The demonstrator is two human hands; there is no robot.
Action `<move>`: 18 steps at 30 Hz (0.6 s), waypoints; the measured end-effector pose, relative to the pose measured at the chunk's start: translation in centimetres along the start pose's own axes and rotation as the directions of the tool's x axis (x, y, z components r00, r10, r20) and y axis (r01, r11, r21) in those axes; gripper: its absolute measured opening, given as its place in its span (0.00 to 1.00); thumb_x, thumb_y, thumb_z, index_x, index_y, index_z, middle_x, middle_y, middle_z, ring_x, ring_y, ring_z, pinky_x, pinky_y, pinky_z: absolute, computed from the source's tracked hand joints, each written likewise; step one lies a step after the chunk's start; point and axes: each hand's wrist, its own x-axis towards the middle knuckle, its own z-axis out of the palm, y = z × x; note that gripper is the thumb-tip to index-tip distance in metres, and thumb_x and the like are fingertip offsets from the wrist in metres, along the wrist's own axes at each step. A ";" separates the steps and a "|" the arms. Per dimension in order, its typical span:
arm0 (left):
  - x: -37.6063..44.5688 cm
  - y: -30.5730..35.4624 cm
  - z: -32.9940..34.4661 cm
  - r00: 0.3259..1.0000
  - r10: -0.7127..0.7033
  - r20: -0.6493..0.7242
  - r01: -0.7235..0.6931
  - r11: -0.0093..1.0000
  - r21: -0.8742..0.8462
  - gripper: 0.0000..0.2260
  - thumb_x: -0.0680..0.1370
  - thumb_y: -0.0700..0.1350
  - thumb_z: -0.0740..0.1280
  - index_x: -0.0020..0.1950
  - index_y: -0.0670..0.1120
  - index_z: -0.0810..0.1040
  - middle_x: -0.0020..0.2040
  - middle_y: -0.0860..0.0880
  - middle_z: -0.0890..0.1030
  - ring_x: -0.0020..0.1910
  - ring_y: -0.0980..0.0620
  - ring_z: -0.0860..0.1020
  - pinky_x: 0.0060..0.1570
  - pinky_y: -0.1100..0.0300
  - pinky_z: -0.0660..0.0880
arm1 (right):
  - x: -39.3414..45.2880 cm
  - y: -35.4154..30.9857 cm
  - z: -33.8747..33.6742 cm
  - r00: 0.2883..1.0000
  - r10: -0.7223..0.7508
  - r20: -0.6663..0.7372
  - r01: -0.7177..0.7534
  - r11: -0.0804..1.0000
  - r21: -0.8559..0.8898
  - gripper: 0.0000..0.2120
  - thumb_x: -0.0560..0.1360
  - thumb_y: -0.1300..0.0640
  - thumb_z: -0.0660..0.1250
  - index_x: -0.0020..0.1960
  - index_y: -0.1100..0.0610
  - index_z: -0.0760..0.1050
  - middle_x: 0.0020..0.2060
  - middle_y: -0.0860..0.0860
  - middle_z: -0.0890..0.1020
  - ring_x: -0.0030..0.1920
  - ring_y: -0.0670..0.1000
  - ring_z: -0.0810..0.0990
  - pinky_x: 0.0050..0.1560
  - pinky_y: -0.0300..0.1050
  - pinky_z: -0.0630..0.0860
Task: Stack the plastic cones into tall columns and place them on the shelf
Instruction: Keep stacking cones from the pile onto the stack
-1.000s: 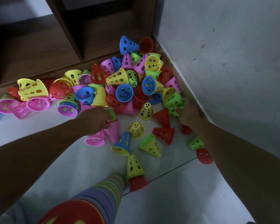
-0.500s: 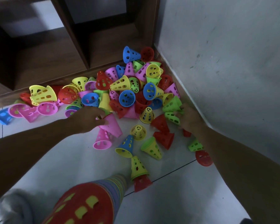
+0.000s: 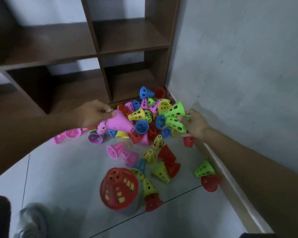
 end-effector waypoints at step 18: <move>-15.0 11.6 -9.2 0.997 0.038 0.062 -0.023 0.974 -0.227 0.23 0.85 0.54 0.59 0.38 0.44 0.82 0.28 0.45 0.72 0.30 0.50 0.71 0.39 0.59 0.72 | -19.3 -12.3 -3.9 0.958 -0.249 0.142 0.226 0.961 0.160 0.07 0.80 0.55 0.68 0.54 0.58 0.74 0.46 0.57 0.87 0.44 0.52 0.87 0.37 0.49 0.85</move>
